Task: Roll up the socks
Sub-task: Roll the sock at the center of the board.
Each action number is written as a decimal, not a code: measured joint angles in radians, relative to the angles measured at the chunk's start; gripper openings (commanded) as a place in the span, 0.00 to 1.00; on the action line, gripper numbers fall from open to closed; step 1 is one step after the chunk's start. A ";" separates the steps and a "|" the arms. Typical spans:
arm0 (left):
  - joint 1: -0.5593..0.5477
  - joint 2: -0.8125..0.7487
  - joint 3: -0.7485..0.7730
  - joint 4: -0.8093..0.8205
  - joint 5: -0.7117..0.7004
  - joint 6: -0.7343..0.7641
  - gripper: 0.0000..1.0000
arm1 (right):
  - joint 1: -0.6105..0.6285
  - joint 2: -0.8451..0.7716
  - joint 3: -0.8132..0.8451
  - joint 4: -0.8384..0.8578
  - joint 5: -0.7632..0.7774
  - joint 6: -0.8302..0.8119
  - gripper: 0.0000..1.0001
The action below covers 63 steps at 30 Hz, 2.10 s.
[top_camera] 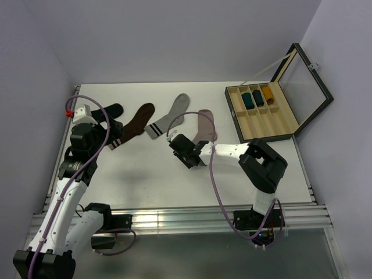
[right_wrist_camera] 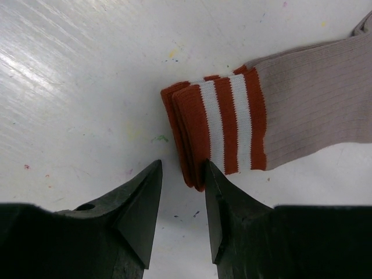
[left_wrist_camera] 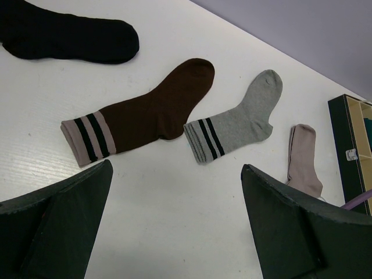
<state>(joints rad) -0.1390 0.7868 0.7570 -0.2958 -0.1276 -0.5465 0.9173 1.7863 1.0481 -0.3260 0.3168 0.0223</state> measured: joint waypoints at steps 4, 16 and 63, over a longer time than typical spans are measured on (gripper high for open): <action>0.000 0.000 0.000 0.000 0.000 0.000 0.99 | 0.003 0.008 0.000 0.001 0.017 0.005 0.39; 0.000 0.000 0.000 -0.001 0.000 -0.002 1.00 | 0.050 0.057 0.064 -0.028 0.043 0.011 0.00; -0.365 0.458 -0.100 0.233 0.124 -0.438 0.81 | -0.441 0.187 -0.015 0.338 -1.101 0.460 0.00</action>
<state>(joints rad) -0.5041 1.2446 0.6567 -0.0628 -0.0040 -0.9848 0.4763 1.9728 1.0332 0.0120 -0.7845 0.4820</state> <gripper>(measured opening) 0.827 0.023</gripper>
